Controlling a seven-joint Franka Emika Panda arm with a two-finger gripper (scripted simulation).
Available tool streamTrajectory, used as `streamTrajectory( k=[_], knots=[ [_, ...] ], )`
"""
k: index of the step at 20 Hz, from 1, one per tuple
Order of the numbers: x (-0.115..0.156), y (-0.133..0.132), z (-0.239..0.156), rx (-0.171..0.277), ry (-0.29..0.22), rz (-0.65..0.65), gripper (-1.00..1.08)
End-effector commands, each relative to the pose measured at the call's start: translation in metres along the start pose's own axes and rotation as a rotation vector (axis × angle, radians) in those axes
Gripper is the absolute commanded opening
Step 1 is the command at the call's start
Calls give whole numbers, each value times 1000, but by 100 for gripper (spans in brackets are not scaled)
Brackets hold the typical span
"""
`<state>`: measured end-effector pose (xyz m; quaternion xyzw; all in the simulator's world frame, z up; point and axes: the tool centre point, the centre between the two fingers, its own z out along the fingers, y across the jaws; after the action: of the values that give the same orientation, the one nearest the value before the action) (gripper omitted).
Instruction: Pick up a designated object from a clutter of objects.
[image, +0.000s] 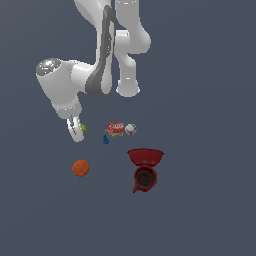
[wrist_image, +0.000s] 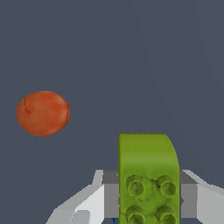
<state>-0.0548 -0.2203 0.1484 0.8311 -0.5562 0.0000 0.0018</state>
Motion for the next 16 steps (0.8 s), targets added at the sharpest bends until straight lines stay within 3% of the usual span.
streamTrajectory(
  k=[1, 16],
  knots=[
    [3, -10, -24, -1, 1, 1, -100],
    [22, -75, -157, 0, 0, 0, -100]
  ],
)
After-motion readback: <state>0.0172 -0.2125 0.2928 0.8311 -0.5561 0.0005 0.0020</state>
